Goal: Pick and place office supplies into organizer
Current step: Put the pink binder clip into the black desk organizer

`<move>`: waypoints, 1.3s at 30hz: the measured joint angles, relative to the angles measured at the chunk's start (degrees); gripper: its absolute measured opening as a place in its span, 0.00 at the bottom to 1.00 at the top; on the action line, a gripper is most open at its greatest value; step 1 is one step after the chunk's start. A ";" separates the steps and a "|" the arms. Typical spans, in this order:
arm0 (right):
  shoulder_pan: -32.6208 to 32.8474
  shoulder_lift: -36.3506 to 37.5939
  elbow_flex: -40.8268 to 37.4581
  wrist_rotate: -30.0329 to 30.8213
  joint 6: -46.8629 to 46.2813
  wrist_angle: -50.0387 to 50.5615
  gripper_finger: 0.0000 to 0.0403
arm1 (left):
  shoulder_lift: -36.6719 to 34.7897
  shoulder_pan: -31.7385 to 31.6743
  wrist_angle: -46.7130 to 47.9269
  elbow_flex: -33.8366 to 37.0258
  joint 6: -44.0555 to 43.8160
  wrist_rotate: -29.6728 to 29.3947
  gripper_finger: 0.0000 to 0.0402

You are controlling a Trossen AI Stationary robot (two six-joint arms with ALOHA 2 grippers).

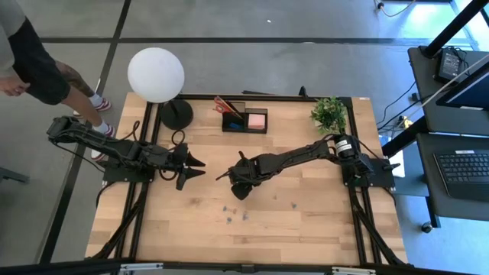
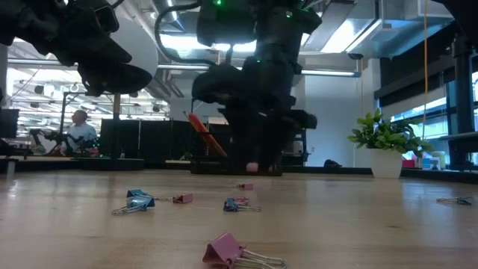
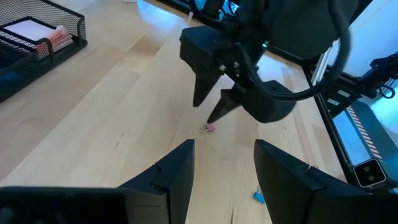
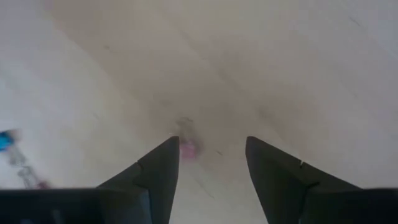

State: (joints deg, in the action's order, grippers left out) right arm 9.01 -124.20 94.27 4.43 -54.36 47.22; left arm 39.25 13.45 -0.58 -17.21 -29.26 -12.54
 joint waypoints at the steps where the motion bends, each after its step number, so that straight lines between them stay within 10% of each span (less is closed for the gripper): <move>1: 0.20 0.00 0.63 0.05 -0.85 1.51 0.47 | 0.00 0.00 0.00 0.00 0.00 -0.05 0.40; 39: 3.26 -17.90 30.60 4.56 -0.58 27.98 0.47 | 0.02 -0.04 0.85 -0.04 -0.50 -1.52 0.40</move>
State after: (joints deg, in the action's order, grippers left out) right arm 12.27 -142.10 124.86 9.00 -54.94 75.20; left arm 39.27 13.41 0.27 -17.26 -29.76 -14.06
